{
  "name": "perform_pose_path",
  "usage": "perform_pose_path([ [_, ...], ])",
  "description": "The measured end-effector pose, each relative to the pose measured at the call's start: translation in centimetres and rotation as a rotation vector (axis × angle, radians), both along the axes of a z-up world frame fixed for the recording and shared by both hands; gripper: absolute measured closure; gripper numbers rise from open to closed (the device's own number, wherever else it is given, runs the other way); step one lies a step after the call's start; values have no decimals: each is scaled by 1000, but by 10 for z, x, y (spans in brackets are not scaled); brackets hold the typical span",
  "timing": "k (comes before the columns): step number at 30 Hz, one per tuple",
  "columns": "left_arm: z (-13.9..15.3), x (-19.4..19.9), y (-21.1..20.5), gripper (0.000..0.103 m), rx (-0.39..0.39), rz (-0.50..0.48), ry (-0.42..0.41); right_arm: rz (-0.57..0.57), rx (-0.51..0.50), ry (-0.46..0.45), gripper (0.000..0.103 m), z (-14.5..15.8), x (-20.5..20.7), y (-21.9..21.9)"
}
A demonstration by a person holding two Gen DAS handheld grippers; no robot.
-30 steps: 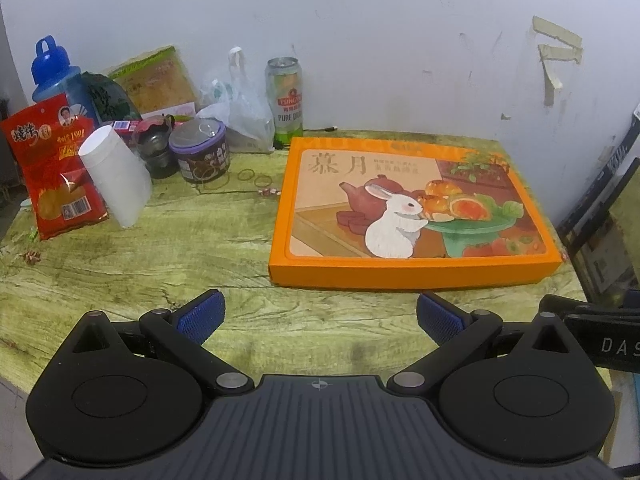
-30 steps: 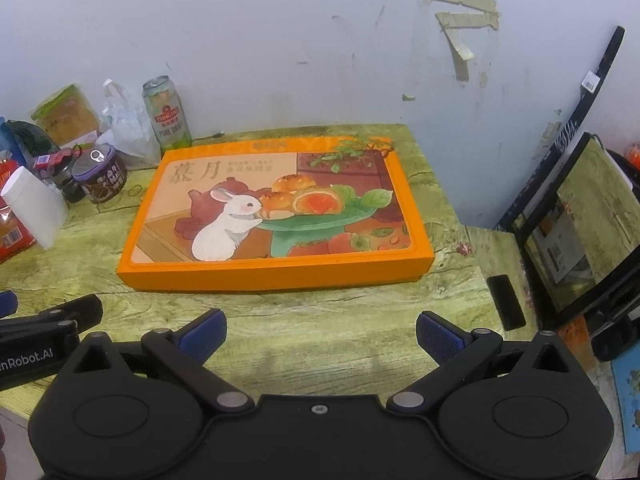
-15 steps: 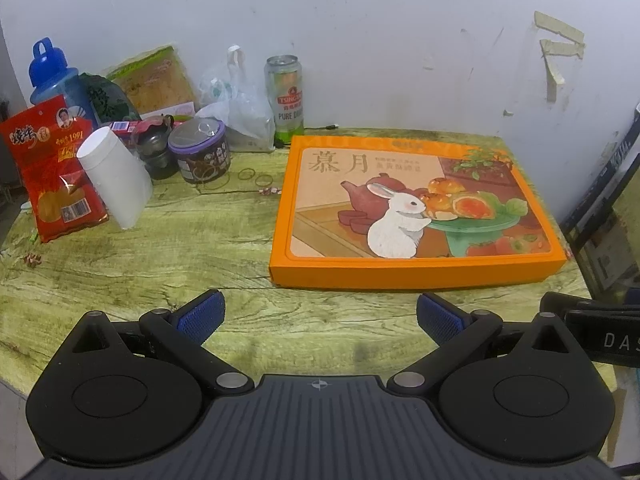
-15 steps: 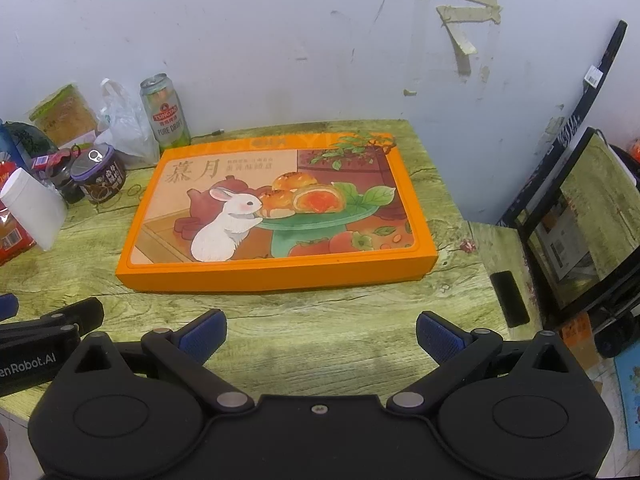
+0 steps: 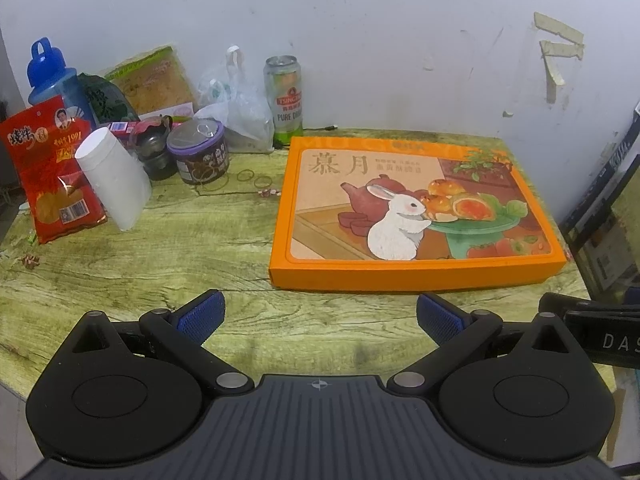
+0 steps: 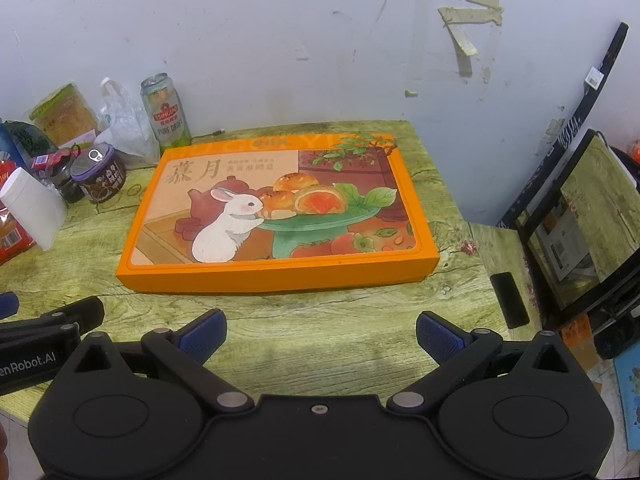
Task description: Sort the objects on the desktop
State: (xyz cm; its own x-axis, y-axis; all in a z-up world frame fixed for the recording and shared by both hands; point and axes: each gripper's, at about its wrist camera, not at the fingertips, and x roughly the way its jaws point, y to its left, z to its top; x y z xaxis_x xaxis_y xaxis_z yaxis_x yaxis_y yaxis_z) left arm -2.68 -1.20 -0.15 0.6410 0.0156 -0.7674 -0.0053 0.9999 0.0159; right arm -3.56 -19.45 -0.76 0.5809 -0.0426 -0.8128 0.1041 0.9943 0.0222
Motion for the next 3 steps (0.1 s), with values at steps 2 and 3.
perform_pose_path([
  [2,0,0,0,0,-1,-1,1,0,0,1,1,0,0,0],
  [3,0,0,0,0,-2,-1,1,0,-1,2,1,0,0,0],
])
